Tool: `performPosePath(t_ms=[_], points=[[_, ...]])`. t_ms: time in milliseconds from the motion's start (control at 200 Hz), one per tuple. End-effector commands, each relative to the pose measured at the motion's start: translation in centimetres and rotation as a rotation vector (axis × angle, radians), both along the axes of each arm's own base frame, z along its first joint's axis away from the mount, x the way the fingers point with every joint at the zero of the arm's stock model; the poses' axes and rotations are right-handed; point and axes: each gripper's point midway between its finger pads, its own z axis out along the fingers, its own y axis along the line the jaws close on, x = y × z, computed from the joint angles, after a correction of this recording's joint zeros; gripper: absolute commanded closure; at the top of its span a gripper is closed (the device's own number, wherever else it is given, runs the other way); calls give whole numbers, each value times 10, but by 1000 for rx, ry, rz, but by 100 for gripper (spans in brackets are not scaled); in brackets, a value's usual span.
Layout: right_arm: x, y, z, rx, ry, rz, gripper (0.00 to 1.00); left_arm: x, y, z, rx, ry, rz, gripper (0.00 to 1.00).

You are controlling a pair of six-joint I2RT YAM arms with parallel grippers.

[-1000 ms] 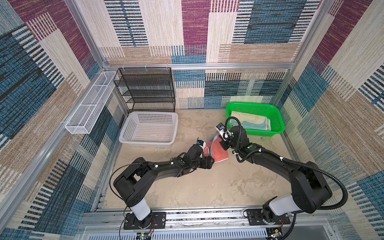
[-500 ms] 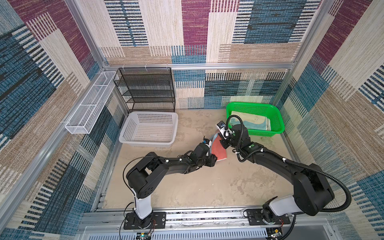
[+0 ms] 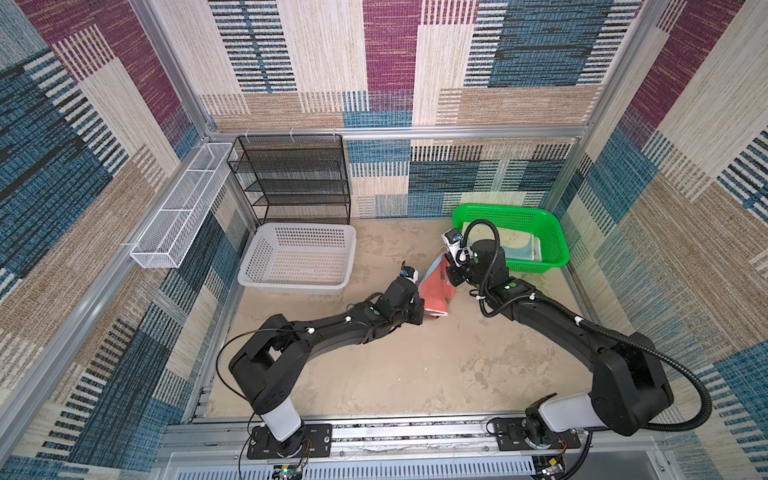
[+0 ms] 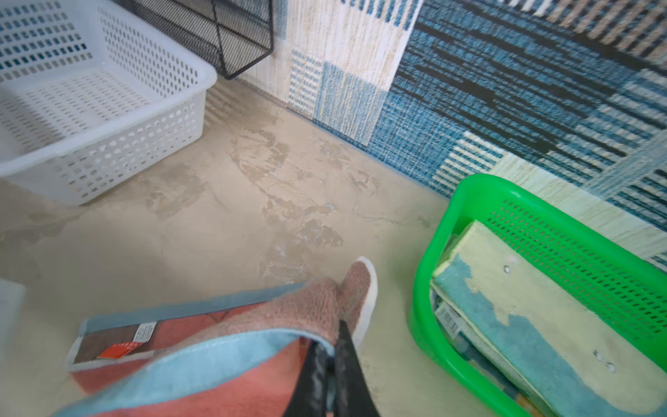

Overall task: Fold and stack the towels
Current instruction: 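Lift the towel with both grippers and spread it hanging between them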

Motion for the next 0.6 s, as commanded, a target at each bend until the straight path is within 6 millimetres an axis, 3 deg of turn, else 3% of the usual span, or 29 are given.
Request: performPosePath(t_ms=[0, 160, 295, 391, 596], points=[[7, -15, 29, 62, -41, -92, 100, 7, 45, 37, 248, -54, 87, 100], [8, -19, 76, 83, -110, -98, 100, 19, 74, 142, 371, -197, 141, 100], [-3, -17, 121, 105, -190, -55, 100, 16, 86, 212, 368, -303, 146, 100], [-18, -15, 150, 117, -248, -1, 100, 9, 94, 249, 341, -358, 141, 100], [-64, -10, 208, 180, -346, 130, 100, -21, 109, 305, 242, -436, 82, 100]])
